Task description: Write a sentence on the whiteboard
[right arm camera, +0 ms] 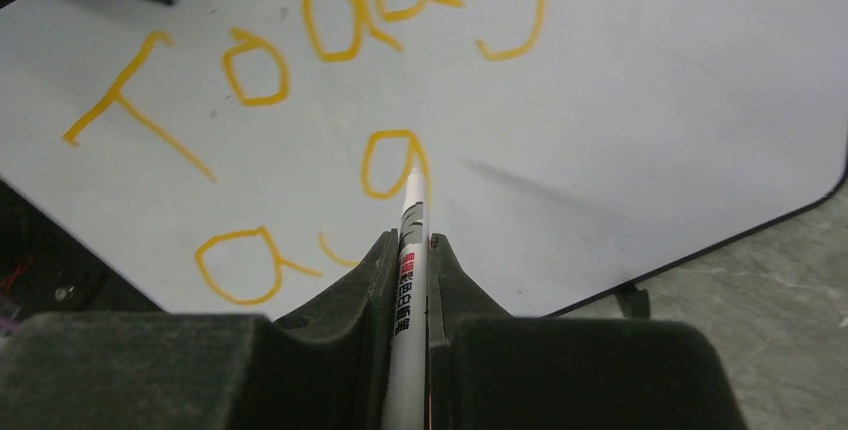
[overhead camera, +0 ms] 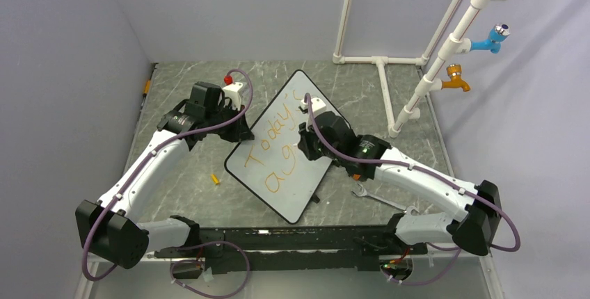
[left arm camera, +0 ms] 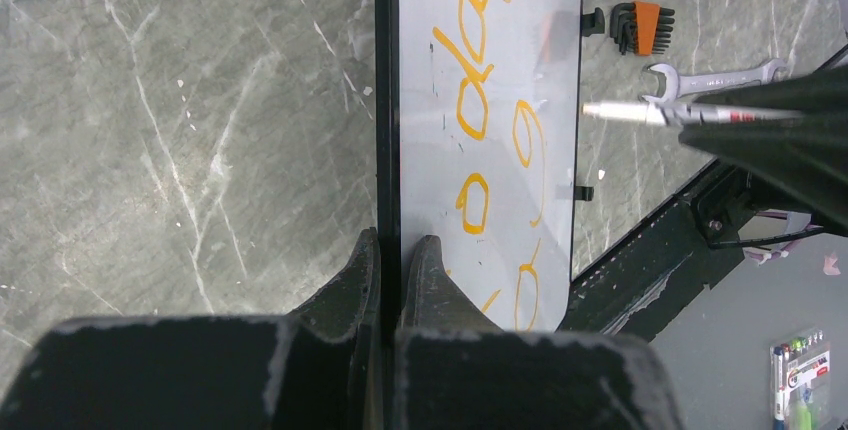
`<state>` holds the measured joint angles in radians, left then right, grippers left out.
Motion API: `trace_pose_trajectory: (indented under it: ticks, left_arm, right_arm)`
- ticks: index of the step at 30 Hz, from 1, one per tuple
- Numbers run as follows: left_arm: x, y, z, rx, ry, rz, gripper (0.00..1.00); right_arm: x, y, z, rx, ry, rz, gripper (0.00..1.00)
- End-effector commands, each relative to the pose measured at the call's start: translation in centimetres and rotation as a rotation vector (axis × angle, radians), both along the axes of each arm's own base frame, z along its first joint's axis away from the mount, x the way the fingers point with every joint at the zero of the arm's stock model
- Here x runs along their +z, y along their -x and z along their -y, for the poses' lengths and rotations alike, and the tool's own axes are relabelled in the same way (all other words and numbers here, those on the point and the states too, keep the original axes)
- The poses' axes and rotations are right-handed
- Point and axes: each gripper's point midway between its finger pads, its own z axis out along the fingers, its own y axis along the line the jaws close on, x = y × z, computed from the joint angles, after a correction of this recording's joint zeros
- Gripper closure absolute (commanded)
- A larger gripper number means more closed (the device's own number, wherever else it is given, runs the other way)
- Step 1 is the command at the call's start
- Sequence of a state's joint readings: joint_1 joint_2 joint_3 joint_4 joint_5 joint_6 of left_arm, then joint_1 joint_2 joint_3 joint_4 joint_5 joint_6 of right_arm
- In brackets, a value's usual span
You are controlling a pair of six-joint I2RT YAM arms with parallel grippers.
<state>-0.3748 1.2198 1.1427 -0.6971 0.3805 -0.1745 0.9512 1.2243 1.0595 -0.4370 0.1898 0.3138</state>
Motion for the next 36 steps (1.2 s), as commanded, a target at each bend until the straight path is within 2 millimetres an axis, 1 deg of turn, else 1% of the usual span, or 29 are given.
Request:
trace_pose_trajectory:
  ticks: [1,4,9,19,23,29,36]
  left_arm:
    - [-0.9,-1.5,-2.9,0.054,-0.162,0.09,1.0]
    - [-0.9,-1.5,-2.9,0.056,-0.165,0.089,1.0]
    - [-0.9,-1.5,-2.9,0.055,-0.165,0.091,1.0]
    - [-0.8,-1.4,-2.8,0.05,-0.159,0.093,1.0]
    - [-0.8,-1.4,-2.8,0.049,-0.159,0.093,1.0]
    - [-0.7,-1.4,-2.8,0.049,-0.16,0.093,1.0]
    - [-0.8,-1.4,-2.8,0.05,-0.158,0.092,1.0]
  right_arm:
    - [2.0,-2.8,0.5,-0.046,-0.024,0.065,1.0]
    - [1.7,-3.5,0.5,-0.039,-0.03,0.056,1.0]
    - [0.8,-4.1,0.0,-0.024,-0.025,0.038,1.0]
    - [0.7,-4.5,-1.2,0.012,-0.055,0.027,1.0]
    - [0.2,-4.7,-1.6,0.02,-0.054,0.017,1.0]
    - [-0.5,-5.0,-1.5,0.015,-0.042,0.01,1.0]
    - [-1.3,-5.7,-0.6,-0.016,-0.024,0.002,1.0]
